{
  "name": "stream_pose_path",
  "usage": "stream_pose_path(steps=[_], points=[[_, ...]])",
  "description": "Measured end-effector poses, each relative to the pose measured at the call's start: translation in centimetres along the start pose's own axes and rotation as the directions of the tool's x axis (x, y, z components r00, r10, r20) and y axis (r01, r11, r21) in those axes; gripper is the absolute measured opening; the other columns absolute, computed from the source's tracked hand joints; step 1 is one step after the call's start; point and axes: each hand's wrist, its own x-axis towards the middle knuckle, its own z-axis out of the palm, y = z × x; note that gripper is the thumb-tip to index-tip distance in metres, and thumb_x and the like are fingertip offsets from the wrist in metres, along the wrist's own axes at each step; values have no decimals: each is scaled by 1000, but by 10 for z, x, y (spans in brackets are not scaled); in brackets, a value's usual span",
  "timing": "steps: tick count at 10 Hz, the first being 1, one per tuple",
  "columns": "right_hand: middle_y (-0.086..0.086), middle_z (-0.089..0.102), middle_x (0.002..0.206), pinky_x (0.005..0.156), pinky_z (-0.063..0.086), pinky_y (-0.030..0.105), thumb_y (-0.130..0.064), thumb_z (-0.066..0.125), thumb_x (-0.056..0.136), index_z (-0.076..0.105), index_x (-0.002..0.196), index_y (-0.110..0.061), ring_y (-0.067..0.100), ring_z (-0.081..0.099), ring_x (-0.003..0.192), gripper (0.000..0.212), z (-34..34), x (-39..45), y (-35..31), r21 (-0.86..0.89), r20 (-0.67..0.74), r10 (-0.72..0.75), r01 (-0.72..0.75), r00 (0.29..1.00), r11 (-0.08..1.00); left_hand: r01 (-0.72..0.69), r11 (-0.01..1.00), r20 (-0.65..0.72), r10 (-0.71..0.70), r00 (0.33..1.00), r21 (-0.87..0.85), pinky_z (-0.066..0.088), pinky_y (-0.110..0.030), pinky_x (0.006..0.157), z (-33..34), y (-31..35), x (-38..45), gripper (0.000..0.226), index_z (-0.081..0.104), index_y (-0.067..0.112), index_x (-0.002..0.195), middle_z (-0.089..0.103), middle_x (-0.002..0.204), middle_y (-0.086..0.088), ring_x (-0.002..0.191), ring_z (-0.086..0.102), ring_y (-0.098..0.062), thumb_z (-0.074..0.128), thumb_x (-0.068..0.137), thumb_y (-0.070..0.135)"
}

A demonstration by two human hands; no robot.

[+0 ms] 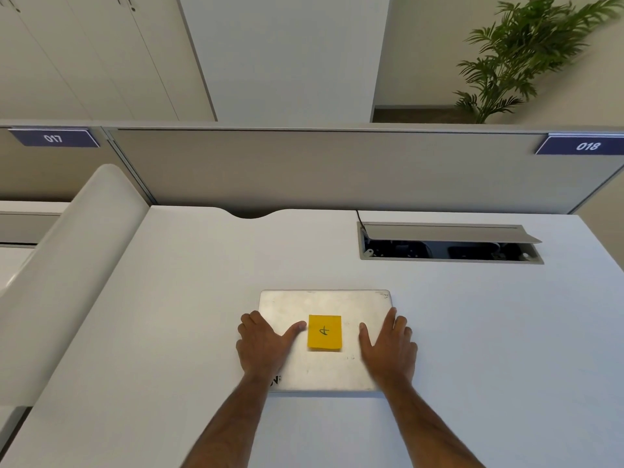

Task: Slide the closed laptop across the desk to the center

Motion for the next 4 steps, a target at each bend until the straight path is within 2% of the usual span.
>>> stream_pose_path(steps=[1, 2, 3, 4], points=[[9, 54, 120, 79, 50, 42, -67, 35, 92, 37, 146, -4, 26, 54, 99, 82, 0, 2, 1, -30, -15, -3, 3, 1000, 1000, 0, 1000, 18, 0, 1000, 5, 49, -39, 66, -2, 0, -1, 105, 44, 12, 104, 41, 98, 0, 94, 49, -22, 35, 56, 105], [12, 52, 129, 87, 50, 43, -63, 37, 94, 38, 143, -3, 28, 53, 107, 79, 5, 6, 4, -13, -36, -40, 39, 999, 999, -13, 998, 14, 12, 1000, 60, 47, -37, 67, -4, -1, -3, 103, 45, 13, 105, 43, 100, 0, 95, 48, -22, 30, 60, 104], [20, 36, 154, 112, 40, 46, -55, 40, 98, 28, 151, 2, 35, 41, 137, 78, -3, 4, 2, 54, -16, -88, 89, 996, 995, -19, 991, -9, 21, 1000, 130, 47, -37, 73, -10, -4, -6, 108, 48, 12, 111, 50, 105, -2, 96, 50, -23, 11, 64, 102], [17, 13, 167, 126, 21, 43, -49, 34, 102, 12, 157, -1, 33, 15, 154, 76, -3, 2, -2, 124, 37, -156, 150, 987, 981, -49, 985, -11, 52, 999, 166, 41, -42, 101, -6, -3, -6, 125, 37, 3, 146, 47, 141, -13, 127, 45, -30, -4, 68, 92]])
